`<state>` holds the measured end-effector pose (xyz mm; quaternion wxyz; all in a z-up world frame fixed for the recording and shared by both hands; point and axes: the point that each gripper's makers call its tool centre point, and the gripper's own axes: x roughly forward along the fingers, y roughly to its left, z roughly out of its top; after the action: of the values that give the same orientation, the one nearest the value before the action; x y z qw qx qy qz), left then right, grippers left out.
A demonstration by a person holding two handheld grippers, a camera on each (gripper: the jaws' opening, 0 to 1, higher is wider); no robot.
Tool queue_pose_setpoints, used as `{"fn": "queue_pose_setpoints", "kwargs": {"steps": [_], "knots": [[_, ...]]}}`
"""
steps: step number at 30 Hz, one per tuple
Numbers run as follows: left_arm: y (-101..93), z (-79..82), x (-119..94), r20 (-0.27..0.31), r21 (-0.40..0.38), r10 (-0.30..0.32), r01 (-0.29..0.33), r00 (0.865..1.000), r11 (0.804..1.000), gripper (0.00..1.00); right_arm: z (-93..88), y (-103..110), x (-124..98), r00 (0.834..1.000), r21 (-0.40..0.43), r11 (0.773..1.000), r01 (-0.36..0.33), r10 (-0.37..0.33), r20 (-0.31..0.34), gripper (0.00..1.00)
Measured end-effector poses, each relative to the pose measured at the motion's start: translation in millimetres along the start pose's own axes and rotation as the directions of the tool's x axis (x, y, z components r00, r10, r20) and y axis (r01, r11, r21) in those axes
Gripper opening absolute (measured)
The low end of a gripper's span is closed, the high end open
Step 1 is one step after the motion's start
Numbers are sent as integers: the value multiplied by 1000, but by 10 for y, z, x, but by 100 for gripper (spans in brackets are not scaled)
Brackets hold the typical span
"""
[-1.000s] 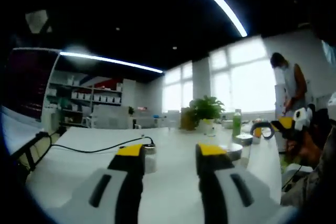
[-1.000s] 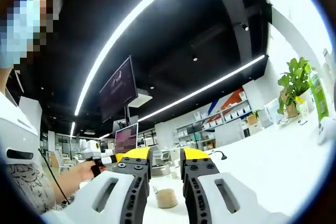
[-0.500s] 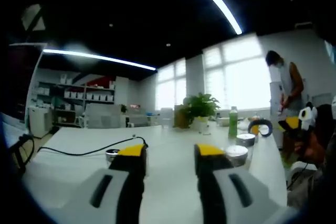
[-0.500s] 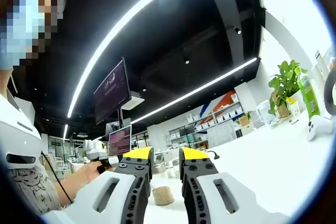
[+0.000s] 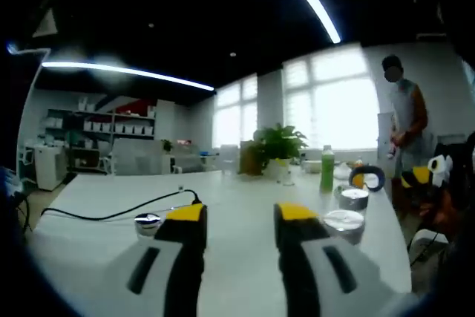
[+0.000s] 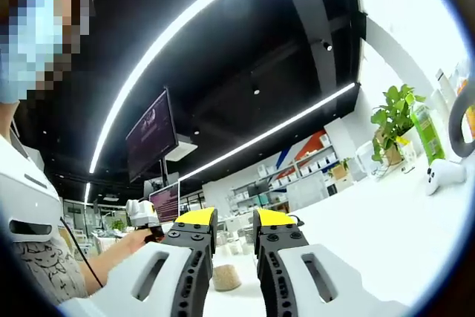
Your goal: Rotate the seasoning bottle until the label or dispensing opening points toward the visible target arrow and the bottle remains upright within the marked orientation range
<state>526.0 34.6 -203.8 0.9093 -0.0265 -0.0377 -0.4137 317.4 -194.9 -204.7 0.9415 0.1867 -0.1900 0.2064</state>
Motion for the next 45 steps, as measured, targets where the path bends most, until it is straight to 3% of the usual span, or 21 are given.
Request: {"fn": "queue_pose_setpoints", "kwargs": {"steps": [13,28,32,35,38,41,45], "knots": [[23,56,101,6,42,16,-17,1000,999,37,36,-43,8,1000,7,1000,5,-5,4,18],[215,-131,318,-51,73,41,-37,998,997,36,22,-88,42,1000,16,1000,16,-16,-3,17],[167,-194,413,-60,-12,1,-2,998,1000,36,18,-74,54,1000,14,1000,14,-14,-9,17],[182,-182,458,-83,48,19,-15,996,999,37,22,-68,56,1000,12,1000,11,-11,-8,17],[106,-193,513,-132,39,-47,52,990,998,37,8,-81,56,1000,19,1000,13,-13,-12,15],[195,-146,520,-138,88,-15,27,990,996,38,6,-88,55,1000,25,1000,14,-13,-9,15],[329,-240,538,-152,71,24,-13,988,997,39,-5,-75,61,1000,33,999,11,-11,-11,15]]}}
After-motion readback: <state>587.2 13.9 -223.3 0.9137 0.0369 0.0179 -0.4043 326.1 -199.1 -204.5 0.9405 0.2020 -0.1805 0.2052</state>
